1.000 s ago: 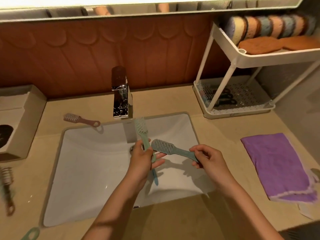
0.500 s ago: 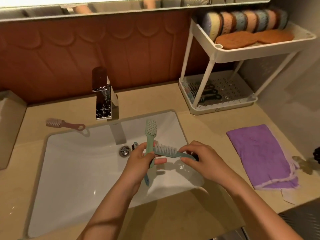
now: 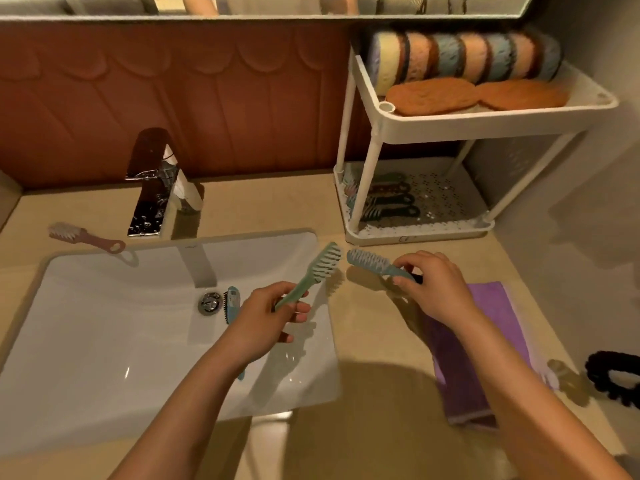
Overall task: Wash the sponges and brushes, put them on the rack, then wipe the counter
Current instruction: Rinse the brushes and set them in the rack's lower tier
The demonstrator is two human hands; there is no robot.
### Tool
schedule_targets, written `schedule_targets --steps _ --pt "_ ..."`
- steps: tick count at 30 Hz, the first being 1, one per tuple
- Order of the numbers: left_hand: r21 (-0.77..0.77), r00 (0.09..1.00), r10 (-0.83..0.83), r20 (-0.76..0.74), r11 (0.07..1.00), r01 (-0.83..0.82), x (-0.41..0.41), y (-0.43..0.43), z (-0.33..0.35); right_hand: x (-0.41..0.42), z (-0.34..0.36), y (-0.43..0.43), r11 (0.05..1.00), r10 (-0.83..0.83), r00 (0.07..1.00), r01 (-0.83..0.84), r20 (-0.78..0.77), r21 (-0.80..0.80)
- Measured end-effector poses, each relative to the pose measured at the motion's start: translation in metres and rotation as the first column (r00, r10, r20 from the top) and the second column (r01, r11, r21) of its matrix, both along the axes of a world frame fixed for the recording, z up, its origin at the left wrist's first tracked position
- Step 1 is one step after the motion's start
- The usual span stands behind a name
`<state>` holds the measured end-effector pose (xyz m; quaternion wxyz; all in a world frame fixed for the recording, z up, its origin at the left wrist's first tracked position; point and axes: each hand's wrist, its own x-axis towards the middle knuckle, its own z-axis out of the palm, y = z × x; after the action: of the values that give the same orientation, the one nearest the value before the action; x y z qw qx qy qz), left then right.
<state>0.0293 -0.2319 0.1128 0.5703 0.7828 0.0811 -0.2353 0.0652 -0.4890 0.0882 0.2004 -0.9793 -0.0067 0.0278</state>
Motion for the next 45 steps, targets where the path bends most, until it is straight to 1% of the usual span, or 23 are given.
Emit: schedule_targets --steps 3,7,11,16,19,23,25,28,29,30,31,32,33,34,35,36,38,40,42,45 --pt "0.041 0.997 0.055 0.060 0.998 -0.057 0.005 -0.019 -0.003 0.029 -0.004 -0.025 0.999 -0.039 0.999 0.038 0.016 0.023" --pt "0.075 0.982 0.133 0.137 0.987 -0.144 0.010 -0.039 -0.008 0.075 -0.012 -0.044 0.997 -0.022 1.000 0.024 0.022 -0.074" --pt "0.092 0.972 0.160 0.172 0.980 -0.177 0.010 -0.052 -0.012 0.112 -0.016 -0.052 0.984 0.055 0.996 -0.065 -0.064 -0.164" --pt "0.093 0.967 0.192 0.170 0.973 -0.209 0.005 -0.059 -0.018 0.141 -0.018 -0.052 0.932 0.225 0.955 -0.269 -0.194 -0.244" --pt "0.083 0.965 0.211 0.159 0.971 -0.226 0.003 -0.061 -0.020 0.156 -0.023 -0.046 0.910 0.250 0.926 -0.325 -0.284 -0.257" --pt "0.068 0.961 0.232 0.149 0.967 -0.244 0.002 -0.061 -0.022 0.168 -0.036 -0.043 0.909 0.248 0.911 -0.337 -0.330 -0.246" --pt "0.064 0.960 0.237 0.147 0.967 -0.248 0.003 -0.061 -0.023 0.170 -0.040 -0.043 0.924 0.226 0.915 -0.310 -0.333 -0.223" --pt "0.025 0.960 0.249 0.126 0.967 -0.253 0.003 -0.062 -0.023 0.163 -0.041 -0.045 0.962 0.186 0.946 -0.231 -0.265 -0.149" --pt "-0.008 0.960 0.259 0.107 0.966 -0.260 0.004 -0.063 -0.023 0.158 -0.038 -0.044 0.977 0.167 0.960 -0.192 -0.224 -0.097" --pt "-0.044 0.960 0.269 0.082 0.963 -0.266 0.005 -0.063 -0.022 0.151 -0.033 -0.042 0.990 0.135 0.975 -0.139 -0.174 -0.009" --pt "-0.083 0.959 0.277 0.054 0.959 -0.272 0.006 -0.064 -0.022 0.141 -0.028 -0.038 0.990 0.080 0.989 -0.064 -0.126 0.122" --pt "-0.121 0.959 0.281 0.025 0.953 -0.276 0.008 -0.065 -0.021 0.128 -0.021 -0.034 0.959 0.009 0.995 0.018 -0.096 0.282" --pt "-0.151 0.961 0.277 0.002 0.950 -0.274 0.011 -0.067 -0.021 0.112 -0.015 -0.028 0.893 -0.054 0.994 0.093 -0.100 0.440" --pt "-0.171 0.965 0.263 -0.011 0.950 -0.261 0.015 -0.069 -0.021 0.094 -0.009 -0.023 0.804 -0.093 0.986 0.155 -0.135 0.574" --pt "-0.181 0.970 0.244 -0.015 0.953 -0.242 0.019 -0.072 -0.021 0.075 -0.005 -0.017 0.715 -0.109 0.976 0.210 -0.191 0.667" --pt "-0.186 0.975 0.223 -0.016 0.957 -0.222 0.024 -0.075 -0.020 0.057 -0.002 -0.012 0.637 -0.099 0.963 0.254 -0.249 0.728" --pt "-0.184 0.983 0.183 -0.020 0.966 -0.184 0.034 -0.084 -0.021 0.029 -0.001 -0.004 0.531 -0.057 0.943 0.306 -0.327 0.790" --pt "-0.189 0.987 0.156 -0.028 0.969 -0.158 0.042 -0.093 -0.021 0.016 -0.004 0.004 0.486 -0.030 0.938 0.317 -0.346 0.815" --pt "-0.191 0.994 0.109 -0.027 0.975 -0.112 0.050 -0.106 -0.021 0.014 -0.008 0.009 0.432 -0.074 0.939 0.334 -0.336 0.838" --pt "-0.180 0.998 0.054 0.013 0.982 -0.051 0.059 -0.123 -0.020 0.020 -0.011 0.008 0.346 -0.200 0.927 0.369 -0.316 0.862"
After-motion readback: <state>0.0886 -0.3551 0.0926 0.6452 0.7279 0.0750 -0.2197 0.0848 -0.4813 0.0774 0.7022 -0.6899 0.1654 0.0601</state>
